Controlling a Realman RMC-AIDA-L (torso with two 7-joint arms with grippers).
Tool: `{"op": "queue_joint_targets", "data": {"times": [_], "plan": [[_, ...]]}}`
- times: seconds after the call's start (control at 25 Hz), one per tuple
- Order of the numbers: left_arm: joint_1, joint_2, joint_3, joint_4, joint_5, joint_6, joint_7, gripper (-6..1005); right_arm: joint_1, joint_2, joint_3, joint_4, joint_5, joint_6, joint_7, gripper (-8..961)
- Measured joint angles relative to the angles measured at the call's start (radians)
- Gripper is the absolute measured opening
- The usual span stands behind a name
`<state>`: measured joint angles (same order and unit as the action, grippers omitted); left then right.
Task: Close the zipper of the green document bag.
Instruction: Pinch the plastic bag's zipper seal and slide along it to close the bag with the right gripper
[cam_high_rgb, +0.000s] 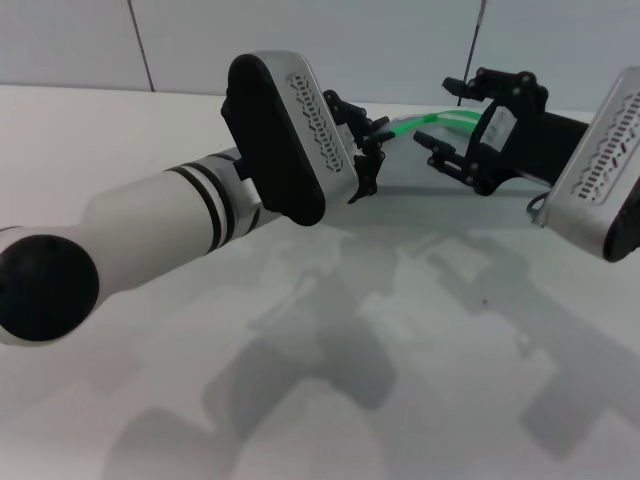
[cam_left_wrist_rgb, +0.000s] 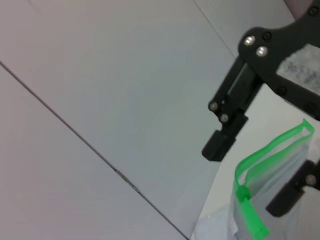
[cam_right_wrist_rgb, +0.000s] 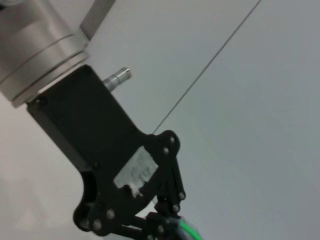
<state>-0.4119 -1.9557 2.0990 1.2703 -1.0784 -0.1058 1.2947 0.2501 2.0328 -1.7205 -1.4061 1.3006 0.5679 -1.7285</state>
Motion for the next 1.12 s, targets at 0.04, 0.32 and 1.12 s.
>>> {"op": "queue_joint_targets", "data": {"times": [0.04,0.32,1.12], "plan": [[0.0,0.0,0.0,0.0,-0.007,0.0,0.0,52,-0.002,0.0,-0.008,0.0,0.0,-0.009,-0.003,573],[-0.006,0.026,0.006,0.014,-0.073,0.0,0.006,53,-0.003,-0.001,-0.069,-0.002,-0.036,-0.091,-0.004,573],[-0.009,0.026,0.007,0.015,-0.074,-0.003,0.009,53,0.032,0.0,-0.086,0.022,-0.039,-0.126,-0.002,448]]}}
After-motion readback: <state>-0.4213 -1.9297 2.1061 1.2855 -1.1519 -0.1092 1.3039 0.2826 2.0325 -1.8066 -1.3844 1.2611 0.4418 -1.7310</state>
